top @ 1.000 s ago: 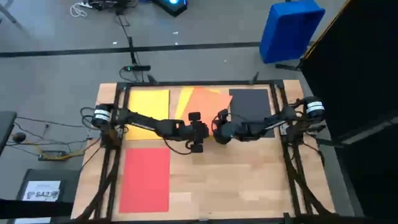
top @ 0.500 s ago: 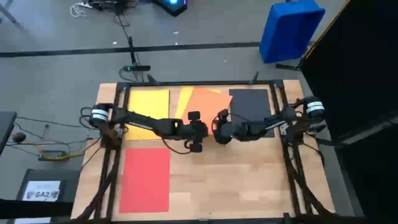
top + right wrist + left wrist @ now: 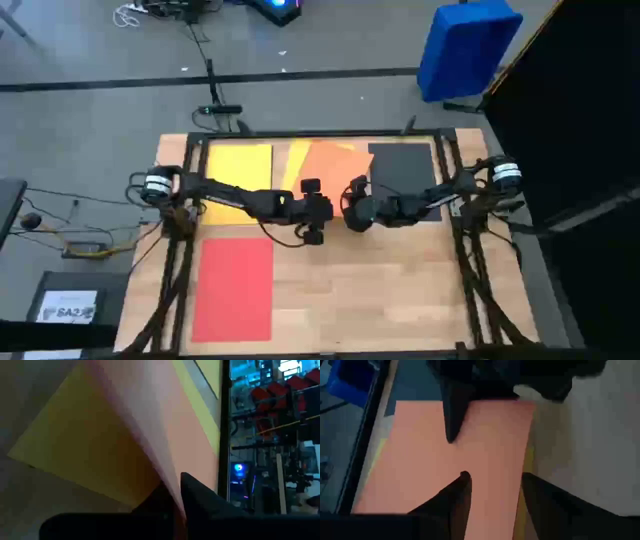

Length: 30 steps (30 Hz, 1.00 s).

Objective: Organize paper
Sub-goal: Put the orange paper to the bottom right of the table

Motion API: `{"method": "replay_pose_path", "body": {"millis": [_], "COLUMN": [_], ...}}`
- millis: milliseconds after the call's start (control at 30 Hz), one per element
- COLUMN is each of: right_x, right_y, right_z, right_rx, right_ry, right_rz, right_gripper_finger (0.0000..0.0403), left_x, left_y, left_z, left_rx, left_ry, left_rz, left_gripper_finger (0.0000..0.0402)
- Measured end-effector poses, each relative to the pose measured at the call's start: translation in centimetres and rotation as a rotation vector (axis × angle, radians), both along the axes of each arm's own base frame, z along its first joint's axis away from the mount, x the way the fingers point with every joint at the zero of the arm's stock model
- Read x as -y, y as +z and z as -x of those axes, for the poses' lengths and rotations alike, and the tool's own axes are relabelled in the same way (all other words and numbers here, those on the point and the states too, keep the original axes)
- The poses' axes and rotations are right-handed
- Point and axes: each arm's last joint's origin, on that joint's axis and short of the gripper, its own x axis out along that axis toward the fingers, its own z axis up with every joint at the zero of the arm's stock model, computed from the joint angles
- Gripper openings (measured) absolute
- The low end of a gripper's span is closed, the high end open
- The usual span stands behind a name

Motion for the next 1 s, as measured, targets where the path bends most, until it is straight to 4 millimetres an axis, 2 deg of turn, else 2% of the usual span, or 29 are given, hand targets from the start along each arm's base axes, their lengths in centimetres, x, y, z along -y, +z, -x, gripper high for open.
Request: {"method": "replay_pose_path", "body": {"millis": [167, 500, 667, 800, 1000], "right_x": [0.0, 0.0, 0.0, 0.0, 0.0], "right_y": [0.0, 0.0, 0.0, 0.0, 0.0], "right_z": [0.0, 0.0, 0.0, 0.0, 0.0], "right_rx": [0.0, 0.0, 0.0, 0.0, 0.003], "right_ry": [0.0, -0.001, -0.001, -0.002, -0.006], "right_rz": [0.0, 0.001, 0.001, 0.002, 0.005], "right_gripper_finger": [0.0, 0.0, 0.0, 0.0, 0.0], "left_x": [-0.8, -1.1, -1.1, -1.2, -1.3], "left_y": [-1.0, -2.7, -2.2, -1.7, -3.4], "left_z": [1.7, 4.5, 6.9, 8.6, 10.0], "left_rx": [-0.184, -0.262, -0.157, -0.002, 0.001], "left_ry": [0.095, 0.139, 0.168, 0.158, 0.153], "left_rz": [-0.022, -0.018, -0.016, -0.004, -0.03], "left_gripper_finger": [0.0158, 0.0158, 0.0158, 0.0158, 0.0158]}}
